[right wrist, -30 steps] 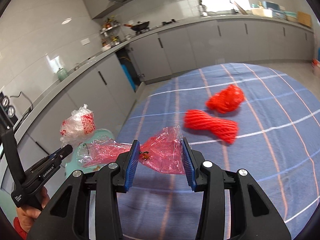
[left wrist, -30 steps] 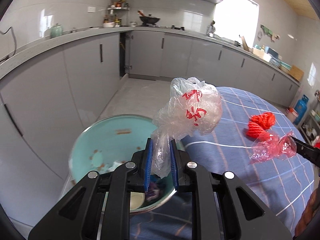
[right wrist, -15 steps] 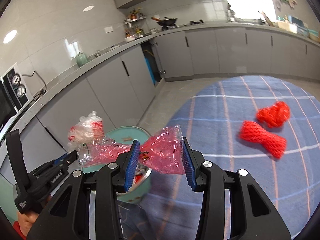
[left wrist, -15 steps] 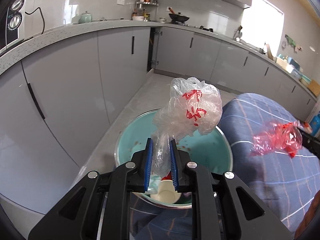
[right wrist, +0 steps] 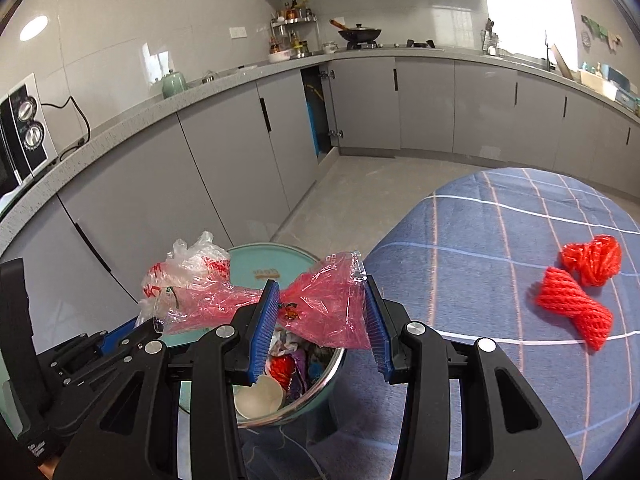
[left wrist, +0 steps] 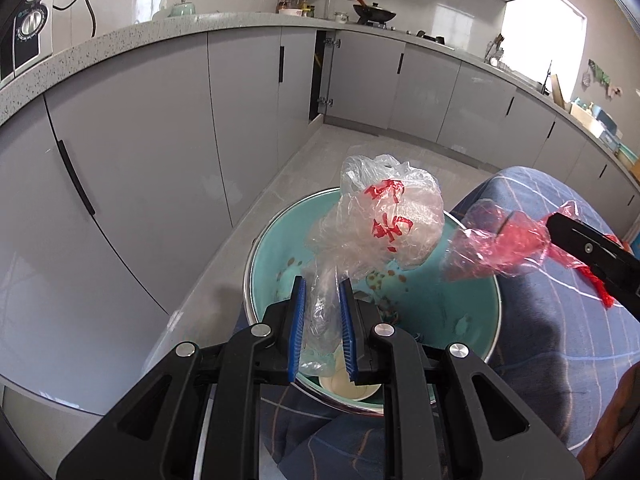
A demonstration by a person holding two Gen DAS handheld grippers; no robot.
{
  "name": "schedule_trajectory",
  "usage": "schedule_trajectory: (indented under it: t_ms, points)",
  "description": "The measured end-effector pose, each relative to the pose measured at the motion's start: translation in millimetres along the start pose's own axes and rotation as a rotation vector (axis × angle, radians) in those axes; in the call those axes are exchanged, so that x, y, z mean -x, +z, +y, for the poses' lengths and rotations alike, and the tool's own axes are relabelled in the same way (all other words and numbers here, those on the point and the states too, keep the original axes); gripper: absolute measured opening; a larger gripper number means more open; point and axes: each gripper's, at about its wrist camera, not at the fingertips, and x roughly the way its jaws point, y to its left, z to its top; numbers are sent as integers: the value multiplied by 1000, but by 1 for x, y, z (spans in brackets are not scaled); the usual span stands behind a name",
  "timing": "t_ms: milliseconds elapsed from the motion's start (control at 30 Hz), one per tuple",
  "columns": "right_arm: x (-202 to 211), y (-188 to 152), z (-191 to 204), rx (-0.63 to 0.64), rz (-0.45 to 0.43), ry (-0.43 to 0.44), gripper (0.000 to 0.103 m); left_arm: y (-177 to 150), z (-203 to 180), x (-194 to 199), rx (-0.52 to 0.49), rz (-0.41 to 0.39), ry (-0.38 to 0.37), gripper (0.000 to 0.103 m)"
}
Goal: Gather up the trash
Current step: 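Carry the red-printed bag and pink wrapper over the teal bin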
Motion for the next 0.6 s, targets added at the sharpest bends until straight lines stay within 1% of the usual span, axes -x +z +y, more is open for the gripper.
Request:
schedule_trajectory:
  t_ms: [167,500,600]
  points:
    - [-13,-5,12,42,18,-16,42,-3,-1,-6,-8,12,3,17]
    - [-34,-9,19,74,56,-45,43,-9,0,-19,-18,41,19,17]
    - [-42,-9,20,78,73,-42,43,-10,-1,-21,-19,49,25,17]
